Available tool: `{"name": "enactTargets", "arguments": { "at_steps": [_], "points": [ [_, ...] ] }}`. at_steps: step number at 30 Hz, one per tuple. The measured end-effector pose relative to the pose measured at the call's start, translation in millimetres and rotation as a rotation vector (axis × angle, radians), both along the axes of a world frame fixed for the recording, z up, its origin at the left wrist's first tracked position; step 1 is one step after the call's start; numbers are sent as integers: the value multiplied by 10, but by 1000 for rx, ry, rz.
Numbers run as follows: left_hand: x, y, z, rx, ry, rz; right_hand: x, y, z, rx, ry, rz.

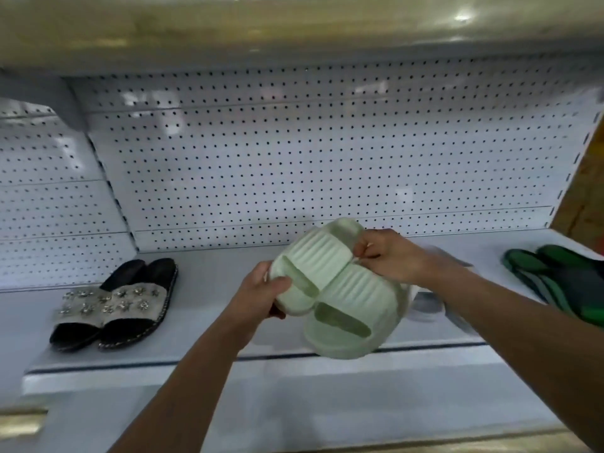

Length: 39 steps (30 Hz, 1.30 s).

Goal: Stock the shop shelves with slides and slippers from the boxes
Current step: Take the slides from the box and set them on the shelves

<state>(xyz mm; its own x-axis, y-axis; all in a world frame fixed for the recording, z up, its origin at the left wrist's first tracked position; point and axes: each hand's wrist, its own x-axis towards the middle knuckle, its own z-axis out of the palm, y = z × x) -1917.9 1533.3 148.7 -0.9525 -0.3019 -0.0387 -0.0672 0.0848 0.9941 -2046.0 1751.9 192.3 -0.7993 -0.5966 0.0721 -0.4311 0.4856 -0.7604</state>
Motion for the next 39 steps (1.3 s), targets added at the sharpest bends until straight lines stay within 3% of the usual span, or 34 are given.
{"name": "enactTargets", "arguments": {
  "at_steps": [3,5,12,16,21,24,29,35,39],
  "points": [
    [28,-325,-147,68,-33,75,18,-487,-31,-114,-254,51],
    [21,-492,-277,158,-58,132,24,-735,-110,-98,-293,73],
    [24,-869,-618,257,-155,279,20,-1115,-533,375,14,107],
    [34,-977,-679,174,-187,303,88,-1081,-358,565,2,102],
    [27,-1059,-648,-227,-309,204,147,-1105,-175,898,-81,230],
    [17,-1102,-640,-350,-349,153,176,-1196,-221,805,-113,235],
    [29,-1128,-604,-290,-334,117,-55,-1441,-325,542,50,51],
    [-6,-1150,-601,-306,-300,110,-232,-1655,-562,507,281,-58],
    [-7,-1155,-590,-305,-281,85,-214,-1593,-655,351,218,-91]
  ]
}}
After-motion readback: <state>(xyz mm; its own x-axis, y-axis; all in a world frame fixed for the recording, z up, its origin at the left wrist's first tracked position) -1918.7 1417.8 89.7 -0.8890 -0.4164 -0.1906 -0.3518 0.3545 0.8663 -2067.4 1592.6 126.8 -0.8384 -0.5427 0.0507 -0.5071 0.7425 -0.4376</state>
